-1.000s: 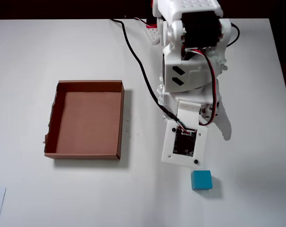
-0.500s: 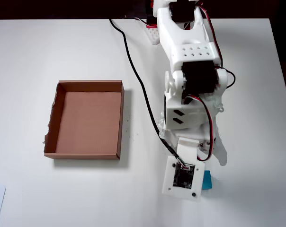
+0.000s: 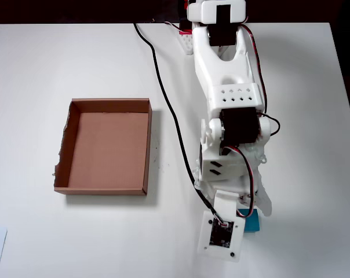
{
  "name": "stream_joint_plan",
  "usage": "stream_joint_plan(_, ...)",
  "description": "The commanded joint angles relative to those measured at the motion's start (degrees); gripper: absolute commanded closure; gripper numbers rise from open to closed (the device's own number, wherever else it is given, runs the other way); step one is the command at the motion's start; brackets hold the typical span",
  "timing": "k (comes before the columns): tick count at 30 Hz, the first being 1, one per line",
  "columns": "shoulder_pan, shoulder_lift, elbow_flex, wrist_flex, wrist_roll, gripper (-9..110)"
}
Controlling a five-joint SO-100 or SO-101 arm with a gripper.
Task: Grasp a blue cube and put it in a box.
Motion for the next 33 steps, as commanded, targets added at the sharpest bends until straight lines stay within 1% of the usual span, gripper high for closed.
stream_joint_plan(1,0.4,0.4,-3.3,-1.1,-0.4,62)
stream_joint_plan(21,-1.1,-4.7,-5.5,-4.0,0.2,63)
stream_joint_plan(33,-4.0,-6.6,-6.0,-6.6,0.9,64)
